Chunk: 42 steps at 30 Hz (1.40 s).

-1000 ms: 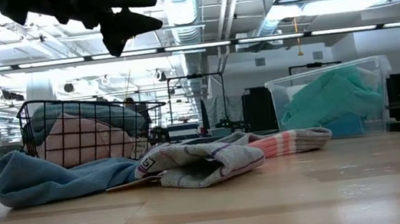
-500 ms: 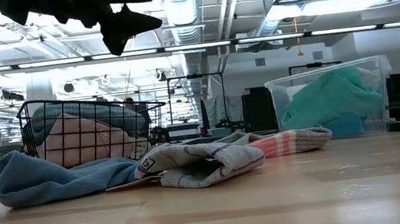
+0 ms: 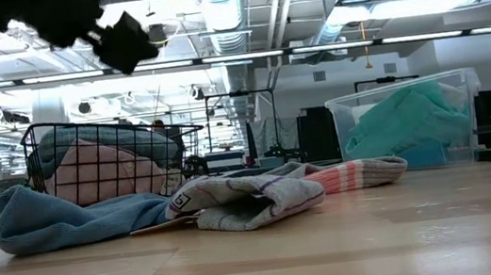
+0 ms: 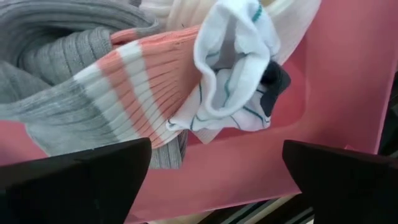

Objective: Pick & Place Cloths
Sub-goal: Put the blue sock into the red bin

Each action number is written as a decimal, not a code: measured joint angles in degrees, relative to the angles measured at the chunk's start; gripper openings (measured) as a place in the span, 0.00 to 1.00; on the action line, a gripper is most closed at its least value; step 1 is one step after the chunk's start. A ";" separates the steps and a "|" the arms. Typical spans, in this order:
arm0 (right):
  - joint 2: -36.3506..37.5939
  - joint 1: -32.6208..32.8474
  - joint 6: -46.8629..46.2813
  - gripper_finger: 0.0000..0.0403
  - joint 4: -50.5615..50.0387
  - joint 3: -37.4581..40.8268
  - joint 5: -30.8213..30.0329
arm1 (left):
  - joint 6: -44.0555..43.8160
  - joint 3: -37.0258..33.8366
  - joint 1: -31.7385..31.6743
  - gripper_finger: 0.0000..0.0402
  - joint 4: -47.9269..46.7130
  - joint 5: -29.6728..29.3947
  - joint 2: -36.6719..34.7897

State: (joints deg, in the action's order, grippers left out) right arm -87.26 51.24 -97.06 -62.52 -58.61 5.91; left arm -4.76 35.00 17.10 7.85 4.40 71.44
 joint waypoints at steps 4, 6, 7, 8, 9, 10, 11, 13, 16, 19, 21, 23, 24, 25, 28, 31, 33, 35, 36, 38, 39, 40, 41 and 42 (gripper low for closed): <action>0.00 0.00 0.00 0.90 0.17 0.00 0.02 | 1.44 -2.19 1.09 0.72 0.25 -0.06 3.28; 0.00 0.00 -0.24 0.89 0.43 0.00 0.01 | 1.54 -3.22 1.81 0.72 2.84 -0.06 5.81; 0.00 0.00 -0.31 0.88 0.50 0.00 0.02 | 1.54 -3.79 2.21 0.72 3.97 -0.08 6.82; 0.00 0.00 -0.31 0.88 0.82 0.00 0.01 | 1.54 -4.19 2.77 0.72 4.96 -0.05 8.10; 0.00 0.00 -0.31 0.88 1.20 0.00 0.02 | 1.54 -4.28 3.31 0.72 6.28 -0.12 9.84; 0.00 0.00 -0.31 0.87 1.43 0.00 0.02 | 1.64 -4.28 3.82 0.72 7.08 -0.72 11.36; 0.00 0.00 -0.33 0.87 1.66 0.00 0.02 | 2.18 -4.28 4.36 0.72 7.09 -1.44 12.54; 0.00 0.00 -0.33 0.86 2.15 0.00 0.00 | 3.59 -4.28 5.47 0.72 8.73 -3.26 15.41; 0.00 -0.01 -0.44 0.86 2.53 0.00 0.02 | 4.53 -4.32 6.68 0.72 8.99 -6.45 19.32; 0.00 0.02 -0.46 0.86 2.94 0.00 0.02 | 4.03 -4.28 6.71 0.72 9.87 -7.66 22.80; 0.00 0.02 -0.28 0.86 3.33 0.00 0.02 | 2.10 -4.12 6.47 0.70 10.93 -7.81 24.21; 0.00 0.02 -0.04 0.86 3.78 0.00 0.00 | 0.49 -4.04 6.23 0.67 11.26 -8.03 24.85; 0.00 0.01 -0.02 0.85 4.01 0.00 0.00 | -0.23 -4.04 6.23 0.64 11.25 -8.05 24.89; 0.00 0.01 0.08 0.85 4.19 0.00 0.00 | -0.91 -4.04 6.21 0.60 11.10 -8.18 24.91; 0.00 0.02 1.60 0.84 5.62 0.00 -0.02 | -3.29 -4.07 6.16 0.45 10.52 -8.36 24.62; 0.00 -0.10 3.03 0.82 6.89 -0.02 -0.17 | -6.60 -4.10 6.12 0.25 10.16 -8.52 24.44; 0.34 -0.44 3.89 0.81 7.87 -0.02 -0.47 | -8.40 -4.14 6.12 0.11 9.51 -8.30 23.93; 1.07 -1.05 5.22 0.80 9.79 -0.14 -1.88 | -10.25 -4.22 6.09 0.04 8.41 -7.32 22.62; 1.59 -1.29 5.95 0.80 9.96 -0.43 -3.38 | -10.63 -4.28 5.99 0.03 7.22 -7.00 21.73; 2.53 -2.30 8.13 0.80 10.69 -1.26 -7.25 | -10.77 -4.49 5.95 0.03 4.57 -6.98 19.46; 3.05 -2.87 9.46 0.80 11.16 -1.74 -9.44 | -10.78 -4.56 5.78 0.02 3.61 -7.03 17.94; 3.70 -3.50 10.91 0.80 11.10 -2.22 -11.88 | -10.79 -4.56 5.56 0.01 3.36 -7.14 16.19; 4.43 -4.22 12.52 0.80 11.13 -2.78 -14.29 | -10.79 -4.46 5.19 0.01 3.55 -7.16 14.40; 5.14 -5.02 14.44 0.80 11.70 -3.29 -16.97 | -10.77 -4.45 4.84 0.01 3.39 -7.26 12.50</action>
State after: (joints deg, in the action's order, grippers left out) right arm -82.13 46.22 -82.62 -50.82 -61.90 -11.06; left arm -15.53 30.55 21.94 11.24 -2.86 83.94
